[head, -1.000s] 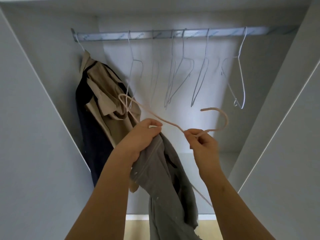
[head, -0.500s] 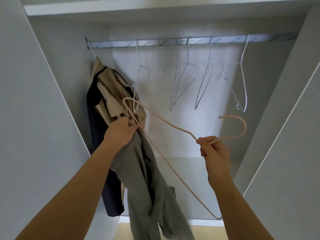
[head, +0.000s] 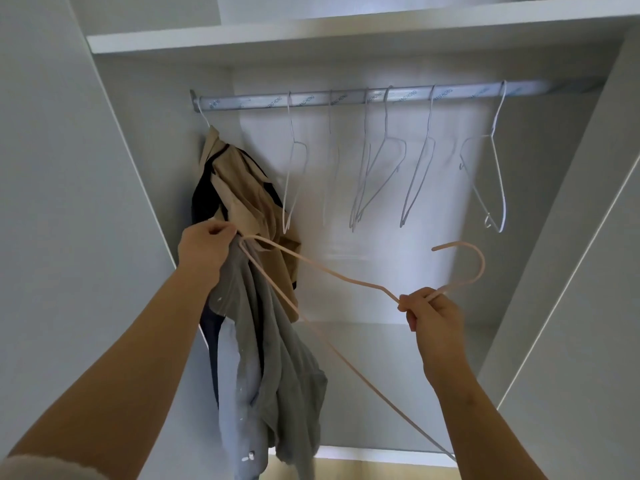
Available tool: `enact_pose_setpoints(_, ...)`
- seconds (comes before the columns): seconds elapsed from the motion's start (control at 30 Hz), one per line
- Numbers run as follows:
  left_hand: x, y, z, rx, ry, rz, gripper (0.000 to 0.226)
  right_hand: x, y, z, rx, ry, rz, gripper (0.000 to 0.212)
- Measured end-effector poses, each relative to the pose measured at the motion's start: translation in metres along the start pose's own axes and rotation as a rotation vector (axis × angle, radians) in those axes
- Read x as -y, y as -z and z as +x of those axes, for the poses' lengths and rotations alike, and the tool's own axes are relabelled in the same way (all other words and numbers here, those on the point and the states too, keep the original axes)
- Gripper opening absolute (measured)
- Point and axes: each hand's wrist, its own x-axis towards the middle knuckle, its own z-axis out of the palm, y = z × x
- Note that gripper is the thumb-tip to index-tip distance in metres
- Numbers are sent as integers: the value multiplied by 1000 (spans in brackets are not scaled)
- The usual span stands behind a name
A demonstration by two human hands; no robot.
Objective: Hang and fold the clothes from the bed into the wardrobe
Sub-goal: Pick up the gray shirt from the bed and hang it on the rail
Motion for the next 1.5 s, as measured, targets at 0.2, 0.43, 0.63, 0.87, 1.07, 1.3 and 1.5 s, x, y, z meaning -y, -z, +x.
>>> enact_pose_setpoints(0.2, 0, 11, -2, 218, -194, 269, 32, 1, 2, 0, -21, -22, -45, 36)
enact_pose_setpoints(0.43, -15, -5, -30, 319, -430, 284, 31, 8, -11, -5, 54, -17, -164, 33)
enact_pose_setpoints(0.63, -27, -38, -83, 540, -274, -53, 33, 7, -25, -13, 133, -37, -234, 20)
enact_pose_setpoints(0.87, -24, -50, -113, 609, -803, 127, 31, 11, -25, -12, 54, -84, -104, 19)
enact_pose_setpoints(1.07, -25, -45, -111, 559, -931, 300, 30, 18, -19, -4, 12, -38, -109, 24)
enact_pose_setpoints(1.3, -26, -52, -98, 363, -936, 759, 46, 23, -17, 4, -8, 13, -106, 25)
enact_pose_setpoints(1.5, -18, -65, -95, 421, -957, 563, 26, 21, -12, 7, -51, 148, -150, 23)
